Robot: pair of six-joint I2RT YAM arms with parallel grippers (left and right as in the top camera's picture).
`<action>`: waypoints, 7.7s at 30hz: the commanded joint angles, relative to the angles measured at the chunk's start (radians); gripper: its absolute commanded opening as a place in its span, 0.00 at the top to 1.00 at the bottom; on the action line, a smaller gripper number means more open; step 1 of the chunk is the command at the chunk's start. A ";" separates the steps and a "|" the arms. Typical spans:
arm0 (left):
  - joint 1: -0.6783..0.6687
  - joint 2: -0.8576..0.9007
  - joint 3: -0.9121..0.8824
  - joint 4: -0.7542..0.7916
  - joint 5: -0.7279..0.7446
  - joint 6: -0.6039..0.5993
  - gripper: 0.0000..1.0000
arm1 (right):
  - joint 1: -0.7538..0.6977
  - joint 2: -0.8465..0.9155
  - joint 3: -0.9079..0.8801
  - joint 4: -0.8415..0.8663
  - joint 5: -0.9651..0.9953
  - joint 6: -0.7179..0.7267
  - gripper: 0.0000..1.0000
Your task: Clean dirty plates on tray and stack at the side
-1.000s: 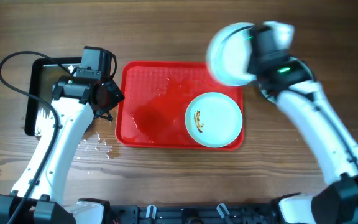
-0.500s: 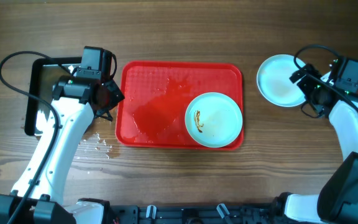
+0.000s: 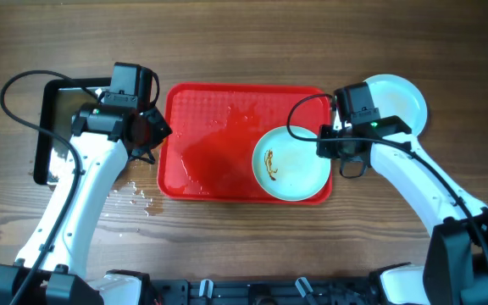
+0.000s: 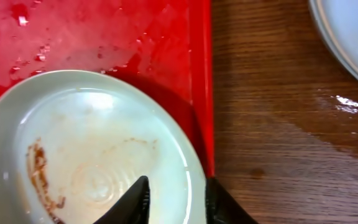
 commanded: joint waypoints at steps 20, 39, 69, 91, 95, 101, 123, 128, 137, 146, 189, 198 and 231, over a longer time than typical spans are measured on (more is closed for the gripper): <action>0.001 0.007 -0.006 0.008 0.017 -0.010 0.96 | 0.007 0.136 -0.001 -0.053 -0.087 0.002 0.89; 0.001 0.007 -0.006 0.005 0.035 -0.010 0.96 | 0.054 0.241 -0.002 0.014 -0.174 0.061 0.92; -0.360 0.397 -0.098 0.449 0.282 0.081 0.96 | 0.200 0.282 -0.002 0.348 -0.197 0.169 0.96; -0.418 0.330 -0.071 0.472 0.061 0.092 0.71 | 0.200 0.282 -0.002 0.335 -0.197 0.158 0.96; -0.429 0.333 -0.071 0.471 0.083 0.061 0.77 | 0.200 0.282 -0.002 0.334 -0.197 0.159 0.96; -0.431 0.384 -0.071 0.509 0.113 0.027 0.79 | 0.200 0.282 -0.002 0.322 -0.197 0.158 0.95; -0.462 0.528 -0.071 0.457 -0.063 0.028 0.96 | 0.199 0.282 -0.002 0.294 -0.183 0.147 0.96; -0.433 0.556 -0.071 0.379 -0.241 0.028 0.96 | 0.199 0.282 -0.002 0.279 -0.133 0.151 0.96; -0.367 0.495 -0.069 0.238 -0.505 0.027 0.96 | 0.199 0.282 -0.002 0.246 -0.080 0.151 0.96; -0.365 0.142 -0.025 0.243 -0.376 -0.093 0.96 | 0.199 0.282 -0.002 0.239 -0.080 0.159 0.95; -0.199 0.002 -0.101 0.143 -0.107 -0.066 0.96 | 0.208 0.065 0.343 -0.065 0.371 -0.102 0.96; -0.199 0.140 -0.101 0.200 -0.024 -0.065 0.96 | 0.467 0.006 0.359 -0.112 1.219 -0.177 0.96; -0.356 0.343 -0.101 0.450 0.319 0.058 0.96 | 0.281 0.315 0.109 0.224 -0.039 0.188 0.96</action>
